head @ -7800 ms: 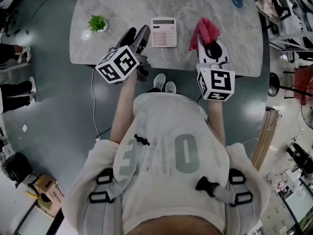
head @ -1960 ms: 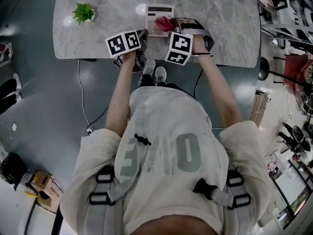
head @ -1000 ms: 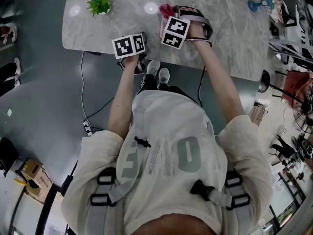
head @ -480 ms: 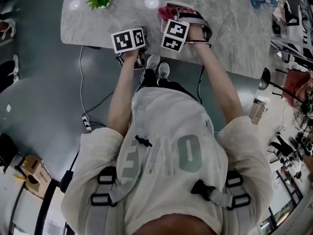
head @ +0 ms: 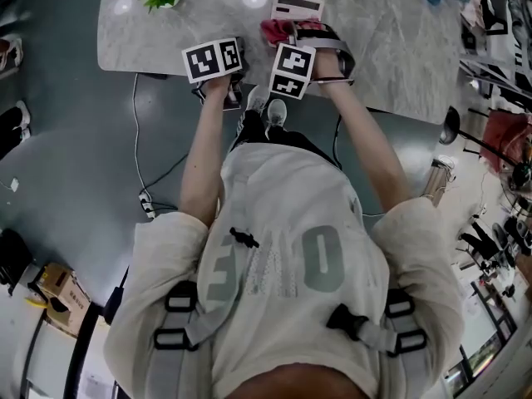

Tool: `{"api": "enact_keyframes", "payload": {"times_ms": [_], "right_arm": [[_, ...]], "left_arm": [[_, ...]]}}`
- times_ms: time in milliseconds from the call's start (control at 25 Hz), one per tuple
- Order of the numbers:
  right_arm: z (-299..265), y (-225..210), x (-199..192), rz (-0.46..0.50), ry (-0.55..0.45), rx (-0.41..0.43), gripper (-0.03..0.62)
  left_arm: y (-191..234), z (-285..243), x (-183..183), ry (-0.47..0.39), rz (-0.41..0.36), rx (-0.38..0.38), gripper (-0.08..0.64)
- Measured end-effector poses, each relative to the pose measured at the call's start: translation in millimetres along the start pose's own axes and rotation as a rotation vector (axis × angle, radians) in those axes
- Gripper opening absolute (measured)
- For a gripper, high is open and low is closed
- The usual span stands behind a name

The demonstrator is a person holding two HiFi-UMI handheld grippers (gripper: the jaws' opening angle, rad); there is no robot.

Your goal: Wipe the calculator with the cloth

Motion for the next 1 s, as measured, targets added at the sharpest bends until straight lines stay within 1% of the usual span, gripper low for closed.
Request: {"api": "enact_keyframes", "payload": {"times_ms": [560, 840, 1000], "right_arm": [[25, 54, 12, -0.002, -0.038, 0.068, 0.055], [28, 62, 10, 0.012, -0.042, 0.085, 0.055], [30, 55, 10, 0.016, -0.054, 0.081, 0.055]], "left_arm": [[2, 0, 0, -0.001, -0.004, 0.006, 0.02], [-1, 0, -1, -0.005, -0.009, 0.011, 0.019], [0, 1, 3, -0.002, 0.014, 0.012, 0.02]]}}
Point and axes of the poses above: the fingertips, and each gripper's own axes: z backward along the fingers, y to its left, x out of its top, the point moved 1 cm from there along z, backward along the fingers, and after that the axes turned 9 degrees about -x, right-handed, at the moved point
